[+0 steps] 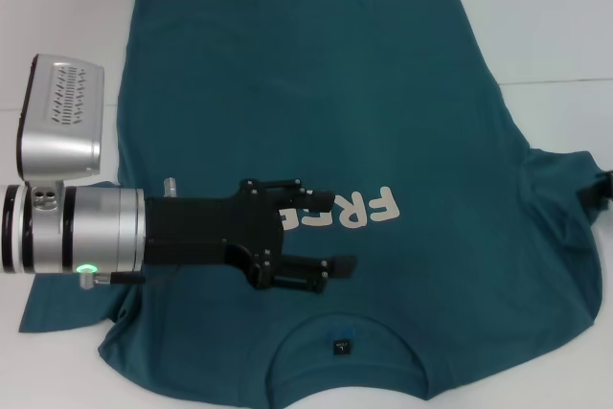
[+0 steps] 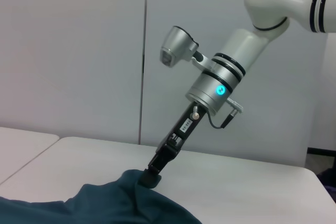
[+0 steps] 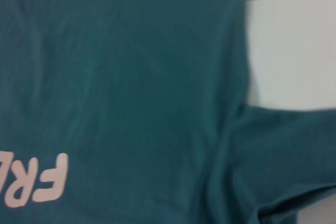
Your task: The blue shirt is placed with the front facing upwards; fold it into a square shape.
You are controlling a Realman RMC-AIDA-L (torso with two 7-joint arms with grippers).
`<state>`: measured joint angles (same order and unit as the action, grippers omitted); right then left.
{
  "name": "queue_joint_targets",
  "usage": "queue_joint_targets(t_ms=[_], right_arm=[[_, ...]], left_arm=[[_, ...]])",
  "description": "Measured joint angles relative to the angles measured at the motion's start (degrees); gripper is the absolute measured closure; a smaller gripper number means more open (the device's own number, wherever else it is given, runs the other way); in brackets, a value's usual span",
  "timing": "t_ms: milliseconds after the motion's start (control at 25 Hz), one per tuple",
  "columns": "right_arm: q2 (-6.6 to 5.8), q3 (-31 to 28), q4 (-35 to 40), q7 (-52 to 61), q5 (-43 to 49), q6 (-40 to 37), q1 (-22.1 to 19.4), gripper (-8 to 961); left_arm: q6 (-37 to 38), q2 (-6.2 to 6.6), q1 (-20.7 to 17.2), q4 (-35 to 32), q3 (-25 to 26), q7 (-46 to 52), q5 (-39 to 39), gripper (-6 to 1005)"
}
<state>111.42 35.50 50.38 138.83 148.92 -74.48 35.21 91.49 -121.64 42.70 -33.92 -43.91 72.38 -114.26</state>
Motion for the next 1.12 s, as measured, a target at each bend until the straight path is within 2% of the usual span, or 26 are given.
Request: queue_joint_targets(t_ms=[440,760,1120], right_arm=[[1.46,5.4,1.5,-0.2,2.0,0.6,4.2,833],[2.35,9.8,1.8,-0.4,2.1,0.7,5.7,823],[4.75,16.5,4.4,-0.4,2.3,0.7,6.1,811]], left_arm=[[-0.6,0.0,0.0,0.0,0.1,0.1,0.0,156],[-1.2,-0.04,0.0,0.0,0.0,0.1,0.0,156],[-1.4,-0.15,0.1,0.0,-0.1,0.2,0.0,156]])
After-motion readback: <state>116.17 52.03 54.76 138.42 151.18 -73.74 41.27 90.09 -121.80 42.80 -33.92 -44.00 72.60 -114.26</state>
